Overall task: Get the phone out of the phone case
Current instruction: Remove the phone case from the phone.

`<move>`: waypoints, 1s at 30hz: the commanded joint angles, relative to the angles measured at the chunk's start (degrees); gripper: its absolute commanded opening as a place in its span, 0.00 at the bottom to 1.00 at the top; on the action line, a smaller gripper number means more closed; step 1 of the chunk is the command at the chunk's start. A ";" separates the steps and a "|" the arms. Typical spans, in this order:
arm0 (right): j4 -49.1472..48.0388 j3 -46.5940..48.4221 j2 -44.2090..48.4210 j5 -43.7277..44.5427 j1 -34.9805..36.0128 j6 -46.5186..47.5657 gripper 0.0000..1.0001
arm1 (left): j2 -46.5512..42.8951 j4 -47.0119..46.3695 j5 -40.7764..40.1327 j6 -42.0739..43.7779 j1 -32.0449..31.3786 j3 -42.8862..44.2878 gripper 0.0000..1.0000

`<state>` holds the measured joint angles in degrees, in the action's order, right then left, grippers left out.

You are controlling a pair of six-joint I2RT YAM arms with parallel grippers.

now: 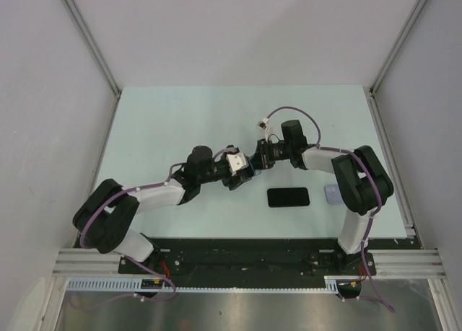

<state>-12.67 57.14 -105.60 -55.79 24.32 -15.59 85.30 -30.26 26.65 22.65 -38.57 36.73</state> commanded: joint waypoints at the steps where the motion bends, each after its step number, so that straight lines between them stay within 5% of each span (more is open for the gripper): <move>1: -1.66 1.83 -1.71 8.59 -5.33 0.04 0.00 | -4.79 -3.40 3.58 -2.53 0.86 -1.13 0.00; 30: -1.04 1.83 -0.83 10.09 -5.42 1.62 0.00 | -2.24 -4.02 7.62 -3.06 0.95 -1.05 0.00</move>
<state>-12.80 57.25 -107.59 -46.78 18.90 -15.35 83.37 -31.97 30.76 19.92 -37.93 35.35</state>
